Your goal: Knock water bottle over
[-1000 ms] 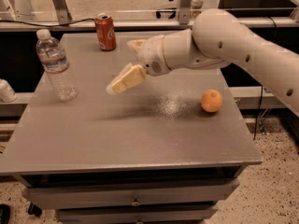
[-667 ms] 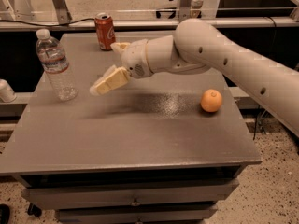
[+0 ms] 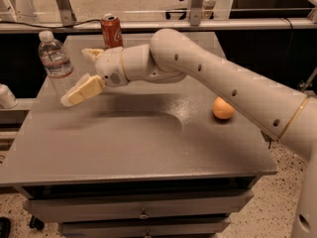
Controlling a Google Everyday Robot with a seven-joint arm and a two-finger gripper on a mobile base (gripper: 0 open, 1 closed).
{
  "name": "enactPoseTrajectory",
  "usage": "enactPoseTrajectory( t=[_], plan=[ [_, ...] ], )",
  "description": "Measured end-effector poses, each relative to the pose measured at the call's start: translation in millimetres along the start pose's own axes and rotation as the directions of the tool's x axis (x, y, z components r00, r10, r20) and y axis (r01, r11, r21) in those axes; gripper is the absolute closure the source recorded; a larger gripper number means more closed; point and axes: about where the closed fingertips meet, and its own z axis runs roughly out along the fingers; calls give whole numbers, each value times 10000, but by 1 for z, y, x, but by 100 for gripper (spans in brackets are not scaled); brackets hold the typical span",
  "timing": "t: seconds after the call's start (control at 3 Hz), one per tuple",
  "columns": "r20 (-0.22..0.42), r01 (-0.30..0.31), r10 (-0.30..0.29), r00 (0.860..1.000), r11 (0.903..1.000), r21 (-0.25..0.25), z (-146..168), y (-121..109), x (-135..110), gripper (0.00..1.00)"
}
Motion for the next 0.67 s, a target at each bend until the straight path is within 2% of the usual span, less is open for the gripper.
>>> enactPoseTrajectory(
  t=[0.33, 0.67],
  plan=[
    [392, 30, -12, 9992, 9989, -475, 30, 6, 0, 17],
    [613, 56, -11, 9981, 9973, -726, 48, 11, 2, 42]
  ],
)
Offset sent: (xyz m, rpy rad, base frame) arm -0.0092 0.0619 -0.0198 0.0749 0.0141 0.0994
